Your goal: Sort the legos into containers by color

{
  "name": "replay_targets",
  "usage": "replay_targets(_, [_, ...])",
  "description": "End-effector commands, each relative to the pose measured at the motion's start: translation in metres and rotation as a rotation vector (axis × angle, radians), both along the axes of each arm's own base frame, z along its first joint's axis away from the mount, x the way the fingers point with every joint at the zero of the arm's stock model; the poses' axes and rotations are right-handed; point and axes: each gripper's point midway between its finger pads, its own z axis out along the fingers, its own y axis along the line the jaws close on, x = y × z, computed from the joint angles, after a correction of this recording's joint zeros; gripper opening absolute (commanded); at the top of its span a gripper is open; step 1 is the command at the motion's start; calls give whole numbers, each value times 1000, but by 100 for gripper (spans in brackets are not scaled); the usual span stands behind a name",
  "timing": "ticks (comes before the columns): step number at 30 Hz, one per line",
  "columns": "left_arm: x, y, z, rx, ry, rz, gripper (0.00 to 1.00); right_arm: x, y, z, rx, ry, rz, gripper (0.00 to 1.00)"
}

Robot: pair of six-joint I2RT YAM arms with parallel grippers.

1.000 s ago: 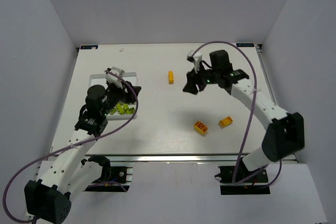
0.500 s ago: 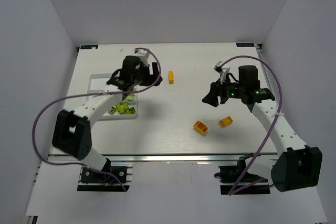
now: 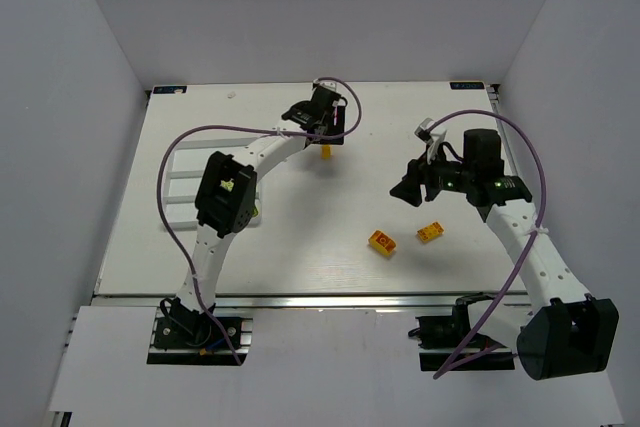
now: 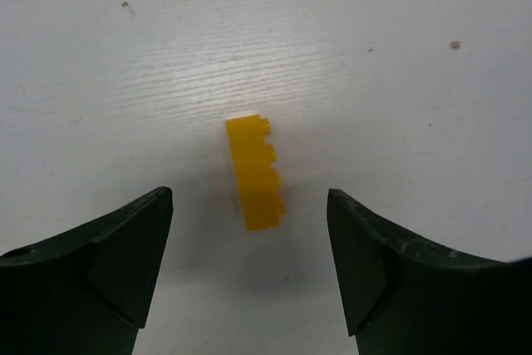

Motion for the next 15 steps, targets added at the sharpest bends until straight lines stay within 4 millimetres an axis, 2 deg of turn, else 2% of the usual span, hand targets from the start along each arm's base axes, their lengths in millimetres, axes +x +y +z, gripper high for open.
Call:
replay_targets(1, [7,-1,10,39,-16,42,84,-4,1,8,17,-37,25,62])
replay_targets(2, [13,-6,16,23,-30,43,84,-6,1,8,23,-32,30,62])
replay_targets(3, [12,-13,11,16,-25,38,83,-6,0,8,24,-32,28,62])
replay_targets(7, [19,-14,-10,18,-16,81,79,-7,-1,8,30,-31,31,62])
replay_targets(10, [19,-11,-23,29,-2,100,71,-8,-2,10,39,-35,32,62])
replay_targets(13, [17,-9,-34,42,15,112,60,-8,-5,11,44,-35,25,62])
replay_targets(15, [16,-8,-33,37,12,112,44,-8,-5,12,49,-38,27,61])
